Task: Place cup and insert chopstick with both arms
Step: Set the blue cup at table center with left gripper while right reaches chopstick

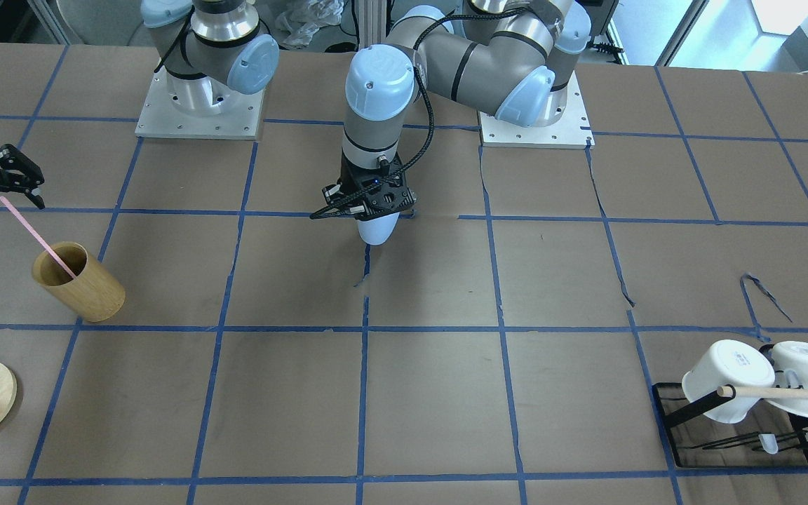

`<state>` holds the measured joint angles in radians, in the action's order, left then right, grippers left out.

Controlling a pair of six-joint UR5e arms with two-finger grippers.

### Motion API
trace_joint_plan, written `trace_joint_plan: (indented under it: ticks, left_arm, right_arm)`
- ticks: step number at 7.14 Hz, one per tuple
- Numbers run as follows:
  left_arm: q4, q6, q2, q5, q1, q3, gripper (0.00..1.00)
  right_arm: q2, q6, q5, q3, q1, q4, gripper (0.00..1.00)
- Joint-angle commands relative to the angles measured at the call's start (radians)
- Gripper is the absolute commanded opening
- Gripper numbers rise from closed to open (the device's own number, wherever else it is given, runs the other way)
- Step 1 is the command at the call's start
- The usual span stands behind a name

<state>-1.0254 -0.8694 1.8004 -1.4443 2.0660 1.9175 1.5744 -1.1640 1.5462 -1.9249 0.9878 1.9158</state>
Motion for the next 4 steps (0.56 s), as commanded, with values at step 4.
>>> trace_joint_plan:
  ticks: [4]
  left_arm:
    - [-0.113,0.296,-0.041,-0.071,-0.179,-0.183,1.0]
  right_arm:
    - [0.01,-0.083,-0.006,-0.037,-0.012,-0.003,0.88]
